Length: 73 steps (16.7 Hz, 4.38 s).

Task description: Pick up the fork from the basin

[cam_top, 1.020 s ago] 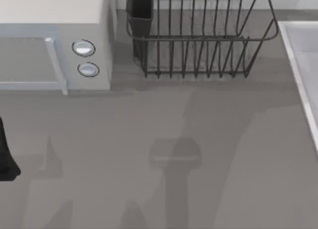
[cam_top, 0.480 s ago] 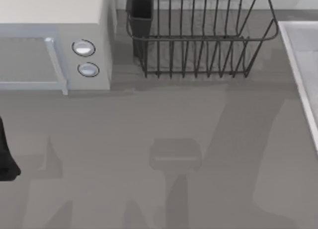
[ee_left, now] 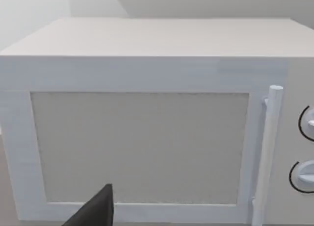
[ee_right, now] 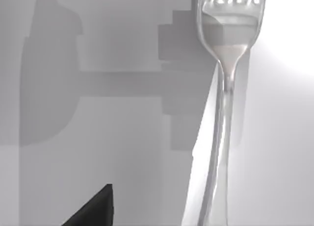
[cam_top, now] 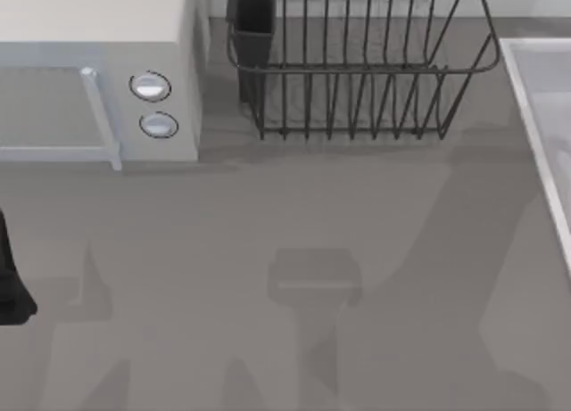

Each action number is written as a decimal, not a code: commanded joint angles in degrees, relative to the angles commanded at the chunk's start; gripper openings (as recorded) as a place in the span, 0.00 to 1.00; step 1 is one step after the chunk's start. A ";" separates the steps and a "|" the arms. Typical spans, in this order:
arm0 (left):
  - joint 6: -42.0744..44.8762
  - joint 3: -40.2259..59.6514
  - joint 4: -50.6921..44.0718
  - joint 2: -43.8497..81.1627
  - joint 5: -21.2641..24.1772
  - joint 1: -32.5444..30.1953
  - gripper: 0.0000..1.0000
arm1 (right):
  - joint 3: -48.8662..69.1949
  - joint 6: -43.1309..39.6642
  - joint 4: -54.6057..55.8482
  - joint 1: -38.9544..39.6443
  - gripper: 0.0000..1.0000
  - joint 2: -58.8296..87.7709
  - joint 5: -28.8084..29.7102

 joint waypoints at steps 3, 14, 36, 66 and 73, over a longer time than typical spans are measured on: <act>0.00 0.00 0.00 0.00 0.00 0.00 1.00 | -5.33 0.03 9.53 -0.09 1.00 3.19 0.04; 0.00 0.00 0.00 0.00 0.00 0.00 1.00 | -9.78 0.05 15.84 -0.18 0.77 6.05 0.08; 0.00 0.00 0.00 0.00 0.00 0.00 1.00 | -7.01 0.56 12.98 -0.04 0.00 3.26 -0.56; 0.00 0.00 0.00 0.00 0.00 0.00 1.00 | -22.95 43.78 -12.43 44.09 0.00 -35.28 -0.44; 0.00 0.00 0.00 0.00 0.00 0.00 1.00 | -28.75 49.63 -12.07 49.94 0.00 -40.83 -0.40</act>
